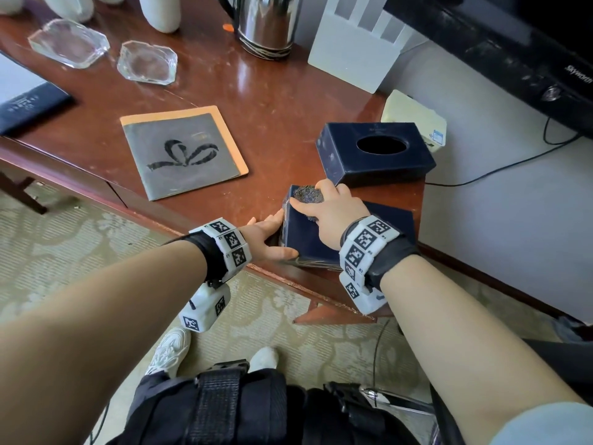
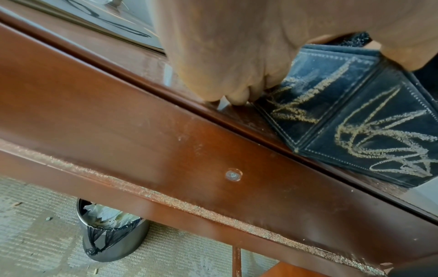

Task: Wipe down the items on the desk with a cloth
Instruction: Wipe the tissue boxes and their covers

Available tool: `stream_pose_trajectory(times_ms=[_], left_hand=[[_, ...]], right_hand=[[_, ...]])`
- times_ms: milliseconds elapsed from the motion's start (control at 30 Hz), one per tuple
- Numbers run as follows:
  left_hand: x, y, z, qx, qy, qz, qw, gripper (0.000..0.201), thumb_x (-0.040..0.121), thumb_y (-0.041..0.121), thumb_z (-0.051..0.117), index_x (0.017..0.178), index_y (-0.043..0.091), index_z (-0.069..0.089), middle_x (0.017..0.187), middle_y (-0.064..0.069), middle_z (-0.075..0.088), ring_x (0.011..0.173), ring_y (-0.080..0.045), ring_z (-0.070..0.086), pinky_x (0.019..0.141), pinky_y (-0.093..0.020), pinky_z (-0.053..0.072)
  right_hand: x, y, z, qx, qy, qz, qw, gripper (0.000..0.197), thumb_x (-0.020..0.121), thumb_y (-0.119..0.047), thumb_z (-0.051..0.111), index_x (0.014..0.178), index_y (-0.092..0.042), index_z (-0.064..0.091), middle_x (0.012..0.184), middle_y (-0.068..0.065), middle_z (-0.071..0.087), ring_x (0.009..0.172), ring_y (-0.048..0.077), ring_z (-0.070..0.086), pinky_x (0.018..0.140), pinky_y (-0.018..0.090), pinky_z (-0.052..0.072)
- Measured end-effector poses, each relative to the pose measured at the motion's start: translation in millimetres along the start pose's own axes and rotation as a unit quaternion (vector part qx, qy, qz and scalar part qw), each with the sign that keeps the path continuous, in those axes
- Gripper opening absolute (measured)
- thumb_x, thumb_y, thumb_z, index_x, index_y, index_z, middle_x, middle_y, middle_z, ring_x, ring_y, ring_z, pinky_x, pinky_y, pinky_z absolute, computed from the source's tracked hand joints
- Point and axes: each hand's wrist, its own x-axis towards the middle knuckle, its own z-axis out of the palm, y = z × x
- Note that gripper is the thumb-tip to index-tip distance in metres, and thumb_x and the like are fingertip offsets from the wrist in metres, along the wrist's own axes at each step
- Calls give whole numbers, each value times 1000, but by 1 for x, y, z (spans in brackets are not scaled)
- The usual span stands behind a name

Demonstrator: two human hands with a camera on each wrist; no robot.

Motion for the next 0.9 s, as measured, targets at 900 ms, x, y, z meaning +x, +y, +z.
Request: stream_pose_trajectory(times_ms=[900], left_hand=[[5,-7,-6,-20,-13,4,1000,87,89,49,52,148,32,-9,158,0,2,145,-21,-6,115,-41,3]], right_hand=[[-35,45,5,211,-17,-1,977,51,87,-10,51,132,-33,47,134,-4,38,120,18,45,95,30,38]])
